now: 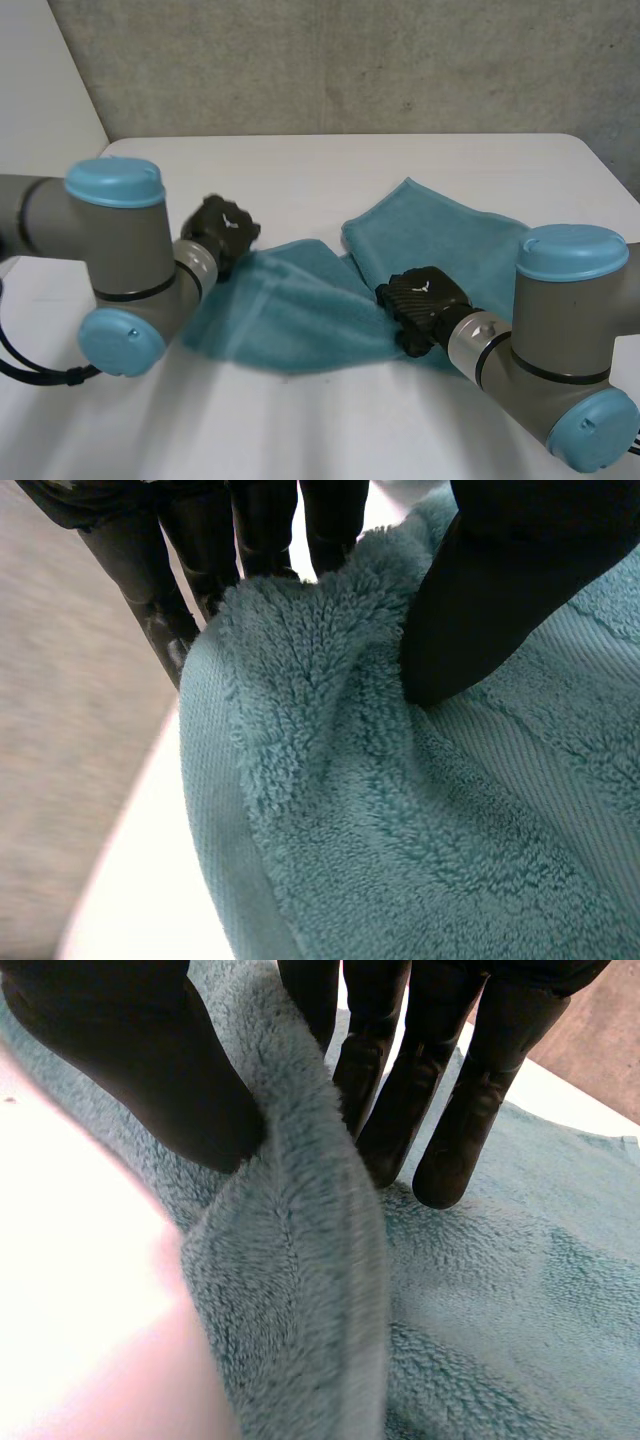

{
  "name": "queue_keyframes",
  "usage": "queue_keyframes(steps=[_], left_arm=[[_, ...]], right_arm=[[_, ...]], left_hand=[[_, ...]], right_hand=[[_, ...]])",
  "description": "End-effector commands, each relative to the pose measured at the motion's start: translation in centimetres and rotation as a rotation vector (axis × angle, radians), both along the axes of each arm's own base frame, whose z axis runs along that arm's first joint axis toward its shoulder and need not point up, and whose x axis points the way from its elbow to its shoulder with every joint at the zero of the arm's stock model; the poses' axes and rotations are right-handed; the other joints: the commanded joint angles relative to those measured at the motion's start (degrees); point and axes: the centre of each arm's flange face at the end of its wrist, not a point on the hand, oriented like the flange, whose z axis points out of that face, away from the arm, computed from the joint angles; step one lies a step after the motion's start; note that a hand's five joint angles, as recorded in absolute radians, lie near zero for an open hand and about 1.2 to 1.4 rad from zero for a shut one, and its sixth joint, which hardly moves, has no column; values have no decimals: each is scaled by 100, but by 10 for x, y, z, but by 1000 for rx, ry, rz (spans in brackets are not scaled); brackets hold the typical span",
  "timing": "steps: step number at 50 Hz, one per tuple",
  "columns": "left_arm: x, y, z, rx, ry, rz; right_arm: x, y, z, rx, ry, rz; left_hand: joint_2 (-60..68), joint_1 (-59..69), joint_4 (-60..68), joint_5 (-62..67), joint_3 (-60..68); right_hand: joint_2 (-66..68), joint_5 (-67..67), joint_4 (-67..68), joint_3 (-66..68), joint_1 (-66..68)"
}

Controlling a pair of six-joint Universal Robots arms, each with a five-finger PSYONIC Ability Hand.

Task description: Fold the laundry

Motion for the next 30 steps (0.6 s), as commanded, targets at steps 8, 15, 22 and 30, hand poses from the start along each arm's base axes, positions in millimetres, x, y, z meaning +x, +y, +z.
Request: queue_keyframes(steps=[8,15,22,30], left_arm=[[45,6,59,-192,138,115],[75,2,64,-175,196,207],[94,0,60,-152,221,269],[110,-6,54,-138,213,322]], right_arm=[[-29,-28,59,-57,-135,-163],[-56,-33,71,-5,-177,-258],[-90,-46,57,20,-118,-290],[-126,-63,44,41,-102,-347]], left_hand=[[1168,1699,1182,1545,1228],[1168,1699,1182,1545,1228],[1168,1699,1182,1545,1228],[1168,1699,1182,1545,1228]], right_hand=[[-4383,-4283,-4468,-4439,-3037],[-4215,-4116,-4301,-4272,-2870],[-4214,-4115,-4300,-4271,-2869],[-4231,-4132,-4317,-4288,-2886]])
